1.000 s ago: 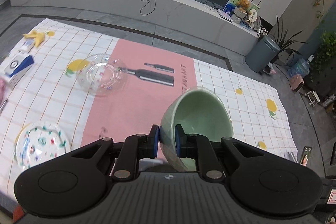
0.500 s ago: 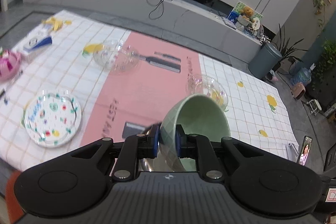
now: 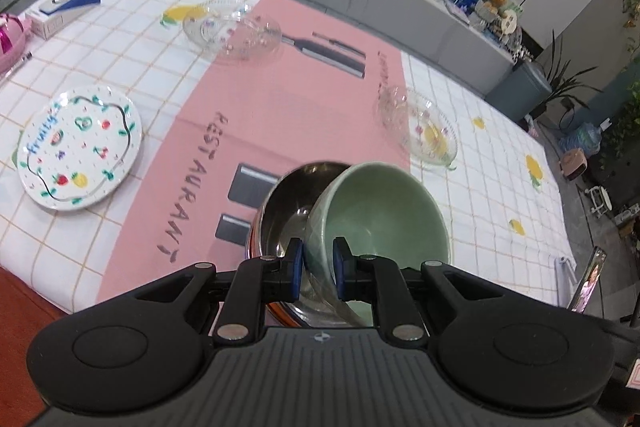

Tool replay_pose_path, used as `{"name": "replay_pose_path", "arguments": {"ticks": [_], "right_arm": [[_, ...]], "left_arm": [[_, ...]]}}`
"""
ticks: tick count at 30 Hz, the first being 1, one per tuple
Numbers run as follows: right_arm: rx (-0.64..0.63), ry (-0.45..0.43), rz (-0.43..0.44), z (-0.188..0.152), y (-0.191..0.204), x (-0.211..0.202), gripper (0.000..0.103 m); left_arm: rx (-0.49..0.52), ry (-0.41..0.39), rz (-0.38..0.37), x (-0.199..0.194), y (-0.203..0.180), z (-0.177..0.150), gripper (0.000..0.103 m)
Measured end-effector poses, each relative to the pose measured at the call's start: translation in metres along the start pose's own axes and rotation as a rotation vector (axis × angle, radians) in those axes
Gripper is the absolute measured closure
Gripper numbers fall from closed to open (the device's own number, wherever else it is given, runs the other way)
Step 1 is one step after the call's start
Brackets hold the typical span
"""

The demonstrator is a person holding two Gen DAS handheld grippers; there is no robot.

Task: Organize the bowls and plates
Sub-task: 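Lower the green bowl into the orange bowl with both grippers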

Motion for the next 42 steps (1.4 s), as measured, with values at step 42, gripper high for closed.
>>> {"name": "replay_pose_path", "arguments": {"ticks": [42], "right_arm": [[-0.069,-0.014,-0.012,0.01,0.011,0.011,0.063]], "left_arm": [[0.054,0.007,0.068,0.001,0.003,0.021,0.073]]}}
Point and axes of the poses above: each gripper's, at about its wrist camera, not at the fingertips, and x roughly the way its jaws point, y to its left, z to its top, the point moved 9 cm from there along x, roughly the way its jaws point, and after that the axes turned 14 degrees about -y, right-handed, at the moved point
